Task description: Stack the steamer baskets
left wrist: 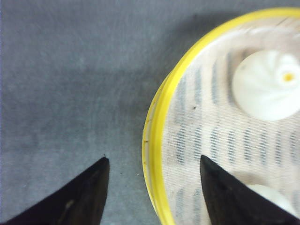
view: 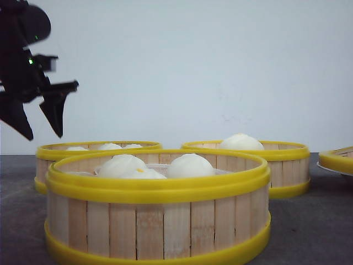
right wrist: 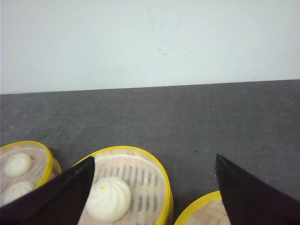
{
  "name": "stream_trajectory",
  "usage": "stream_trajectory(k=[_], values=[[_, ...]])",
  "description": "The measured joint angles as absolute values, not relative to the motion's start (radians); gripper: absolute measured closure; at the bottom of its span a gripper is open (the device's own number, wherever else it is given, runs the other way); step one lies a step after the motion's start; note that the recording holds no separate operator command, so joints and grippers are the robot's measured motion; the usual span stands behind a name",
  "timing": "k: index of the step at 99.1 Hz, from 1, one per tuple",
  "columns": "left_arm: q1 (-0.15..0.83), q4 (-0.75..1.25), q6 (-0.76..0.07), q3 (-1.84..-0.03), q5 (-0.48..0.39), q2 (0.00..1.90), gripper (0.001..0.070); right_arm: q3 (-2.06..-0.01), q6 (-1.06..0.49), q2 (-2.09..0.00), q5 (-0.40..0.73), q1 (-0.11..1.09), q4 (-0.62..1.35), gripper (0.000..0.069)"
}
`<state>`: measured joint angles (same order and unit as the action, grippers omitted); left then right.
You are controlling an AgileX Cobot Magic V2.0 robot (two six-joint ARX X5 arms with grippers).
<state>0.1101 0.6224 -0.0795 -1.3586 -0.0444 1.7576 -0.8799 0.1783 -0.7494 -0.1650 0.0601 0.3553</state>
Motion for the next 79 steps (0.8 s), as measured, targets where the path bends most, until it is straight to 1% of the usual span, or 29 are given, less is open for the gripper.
stream_trajectory(k=[14, 21, 41, 45, 51, 56, 65, 79], values=[[0.11, 0.635, -0.072, -1.367, -0.043, 1.802, 0.0358, -0.88, 0.171, -0.759, -0.165, 0.06, 0.363, 0.0181], [0.11, 0.637, -0.071, -1.367, -0.043, 1.814, 0.0379, -0.88, 0.167, -0.765, -0.165, 0.06, 0.368, 0.0181], [0.119, 0.636, -0.071, -1.368, -0.041, 1.842, 0.0497, -0.88, 0.16, -0.774, -0.165, 0.06, 0.378, 0.0181], [0.122, 0.636, -0.072, -1.368, -0.042, 1.846, 0.054, -0.88, 0.16, -0.775, -0.165, 0.06, 0.378, 0.0181], [0.126, 0.637, -0.073, -1.368, -0.042, 1.849, 0.0622, -0.88, 0.16, -0.776, -0.165, 0.06, 0.378, 0.0181], [0.13, 0.638, -0.08, -1.368, -0.036, 1.85, 0.0657, -0.88, 0.16, -0.776, -0.165, 0.06, 0.378, 0.0181], [0.133, 0.635, -0.091, -1.37, -0.032, 1.852, 0.0674, -0.88, 0.16, -0.777, -0.165, 0.06, 0.378, 0.0181], [0.138, 0.633, -0.098, -1.372, -0.015, 1.853, 0.0679, -0.88, 0.16, -0.777, -0.165, 0.06, 0.378, 0.0181]])
